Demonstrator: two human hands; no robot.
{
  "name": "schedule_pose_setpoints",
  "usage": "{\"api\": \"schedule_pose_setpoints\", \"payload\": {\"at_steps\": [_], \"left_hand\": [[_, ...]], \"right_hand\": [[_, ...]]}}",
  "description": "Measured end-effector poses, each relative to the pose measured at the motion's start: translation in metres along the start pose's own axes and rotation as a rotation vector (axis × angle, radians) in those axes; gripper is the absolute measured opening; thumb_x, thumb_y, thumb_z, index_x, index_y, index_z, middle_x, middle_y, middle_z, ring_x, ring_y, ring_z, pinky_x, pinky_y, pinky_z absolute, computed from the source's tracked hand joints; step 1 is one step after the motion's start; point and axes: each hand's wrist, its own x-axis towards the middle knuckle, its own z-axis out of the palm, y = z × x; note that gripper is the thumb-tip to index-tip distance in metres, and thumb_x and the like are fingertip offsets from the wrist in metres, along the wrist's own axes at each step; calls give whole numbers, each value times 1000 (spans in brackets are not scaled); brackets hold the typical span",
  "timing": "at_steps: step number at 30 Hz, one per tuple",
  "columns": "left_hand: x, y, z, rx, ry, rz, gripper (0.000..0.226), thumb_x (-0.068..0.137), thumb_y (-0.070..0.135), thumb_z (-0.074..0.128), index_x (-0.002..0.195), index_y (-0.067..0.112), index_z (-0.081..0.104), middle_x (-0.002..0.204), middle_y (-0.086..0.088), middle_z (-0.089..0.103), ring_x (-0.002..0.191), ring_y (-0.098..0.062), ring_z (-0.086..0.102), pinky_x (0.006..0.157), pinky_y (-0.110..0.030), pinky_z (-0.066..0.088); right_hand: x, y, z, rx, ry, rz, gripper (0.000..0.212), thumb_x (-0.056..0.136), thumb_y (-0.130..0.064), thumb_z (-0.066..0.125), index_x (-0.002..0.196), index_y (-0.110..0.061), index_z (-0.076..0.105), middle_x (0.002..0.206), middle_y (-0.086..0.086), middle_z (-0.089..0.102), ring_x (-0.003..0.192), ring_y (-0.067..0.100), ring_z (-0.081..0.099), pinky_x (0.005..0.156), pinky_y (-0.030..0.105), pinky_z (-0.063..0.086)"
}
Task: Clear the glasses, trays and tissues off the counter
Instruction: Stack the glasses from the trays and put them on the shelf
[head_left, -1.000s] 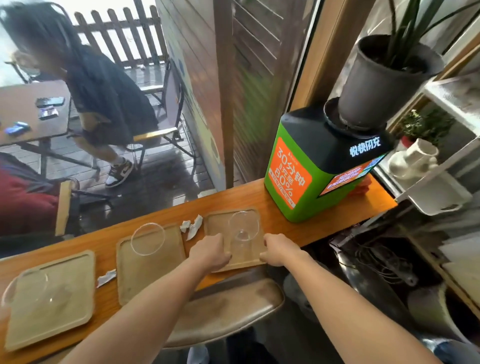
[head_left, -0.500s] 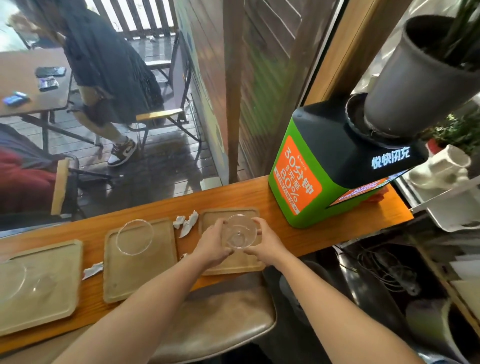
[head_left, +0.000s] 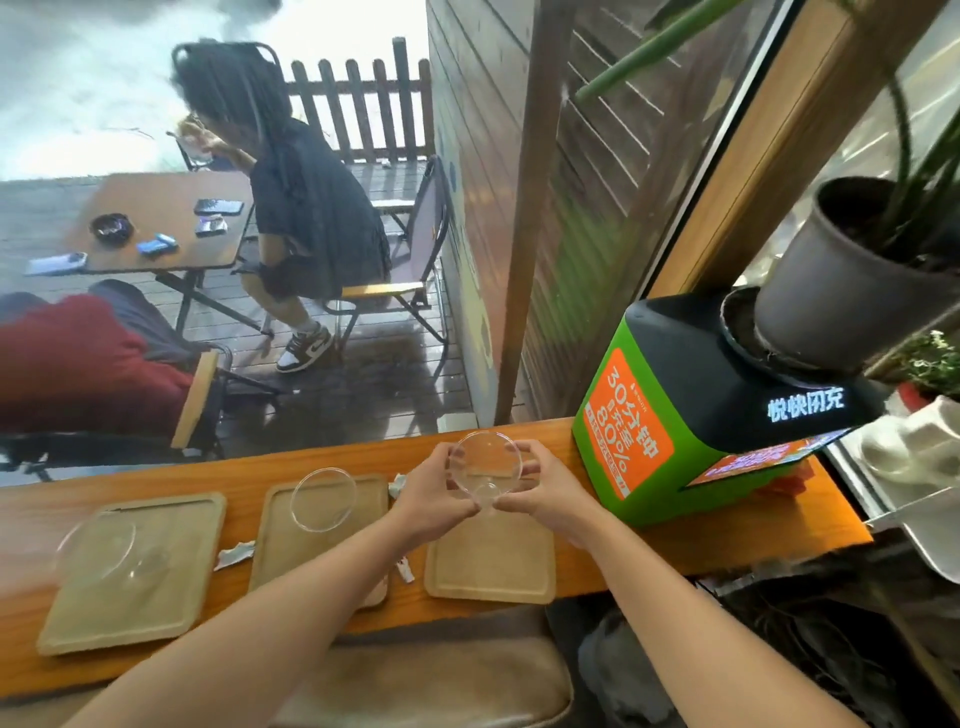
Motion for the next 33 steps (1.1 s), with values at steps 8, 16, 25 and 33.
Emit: {"api": "schedule_pose_setpoints", "payload": {"at_steps": [8,16,25,33], "left_hand": [[-26,24,-77,-82,238,101,63,67,34,86,118,27,50,105,18,59,96,-1,61,73,-14,48],[-56,0,-138,-97,412,109,67,68,33,86,124,22,50,113,4,59,98,-11,63,75,-21,57],[-102,-67,-203,-77,461,7,67,65,48,83,120,34,47,110,16,57,93,6,56,61,-6,45],[-134,-146,-277,-51,424,-47,70,75,35,80,134,28,43,122,6,54,94,-9,59,60,-12,46]], "right_hand": [[11,-79,19,78,-98,-214,68,69,-19,90,113,-51,49,115,1,60,97,18,70,72,25,61],[9,-139,71,45,-187,-326,72,71,-20,89,130,-32,50,117,5,60,106,25,64,92,44,58],[13,-171,169,8,-254,-351,69,70,-21,90,128,-34,54,113,5,65,102,21,68,86,39,60],[18,-198,281,51,-277,-270,66,73,-18,88,129,-31,56,115,12,62,104,27,67,89,43,60]]}}
